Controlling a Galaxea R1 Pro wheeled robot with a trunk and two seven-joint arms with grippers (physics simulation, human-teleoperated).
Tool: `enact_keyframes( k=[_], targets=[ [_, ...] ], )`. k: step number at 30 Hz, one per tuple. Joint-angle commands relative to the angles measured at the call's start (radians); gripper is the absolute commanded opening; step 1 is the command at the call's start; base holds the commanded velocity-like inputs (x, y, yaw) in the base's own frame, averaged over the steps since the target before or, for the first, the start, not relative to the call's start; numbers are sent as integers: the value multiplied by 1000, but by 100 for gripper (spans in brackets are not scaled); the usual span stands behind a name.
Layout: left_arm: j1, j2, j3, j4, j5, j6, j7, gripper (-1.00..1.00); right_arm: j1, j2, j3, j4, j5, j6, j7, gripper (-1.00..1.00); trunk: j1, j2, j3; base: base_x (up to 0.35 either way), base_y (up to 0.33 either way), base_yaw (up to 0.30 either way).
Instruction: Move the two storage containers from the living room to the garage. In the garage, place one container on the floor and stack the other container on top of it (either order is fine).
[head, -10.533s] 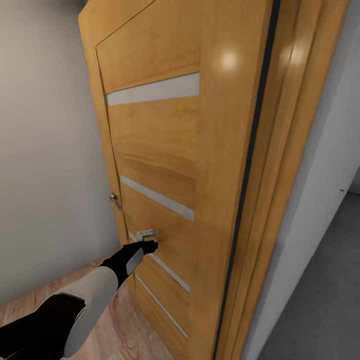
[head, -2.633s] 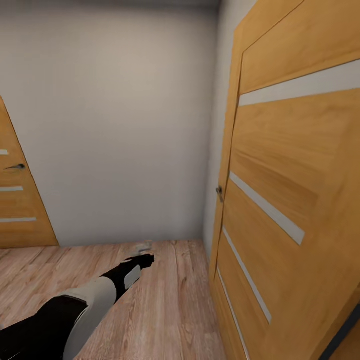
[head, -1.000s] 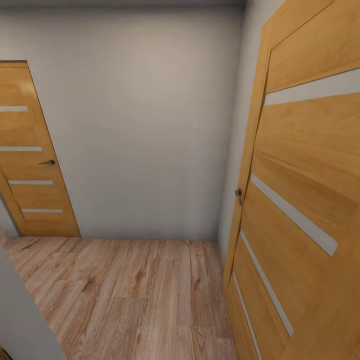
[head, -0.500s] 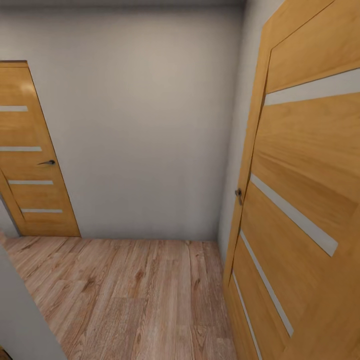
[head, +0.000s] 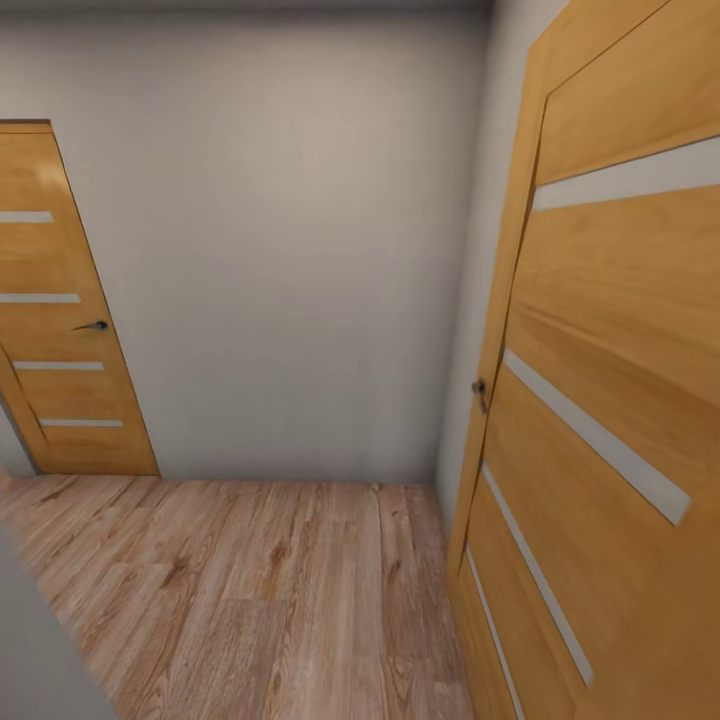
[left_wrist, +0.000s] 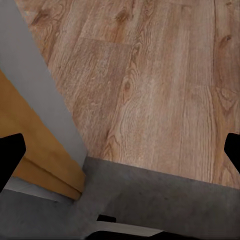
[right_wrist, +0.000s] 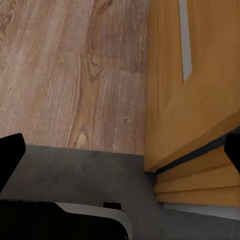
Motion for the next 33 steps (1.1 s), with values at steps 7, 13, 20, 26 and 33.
enact_keyframes(
  k=[7,13,20,26,33],
  targets=[
    [0,-4,-9,1,1,16,12,100,1,0,10,-1,7,4,-14,100,0,0,0,30,0,0],
    [0,-4,-8,1,1,17,12,100,1,0,10,0,7,2,-8,100,0,0,0,6,0,0],
    [0,1,-7,1,1,18,12,100,1,0,10,0,7,3,-7,100,0,0,0,230,0,0],
    [0,0,-7,1,2,17,13,100,1,0,10,0,7,3,-7,100,0,0,0,87,0,0],
    [0,-2,-7,1,3,17,14,100,1,0,11,0,7,3,-8,100,0,0,0,5,0,0]
  ],
)
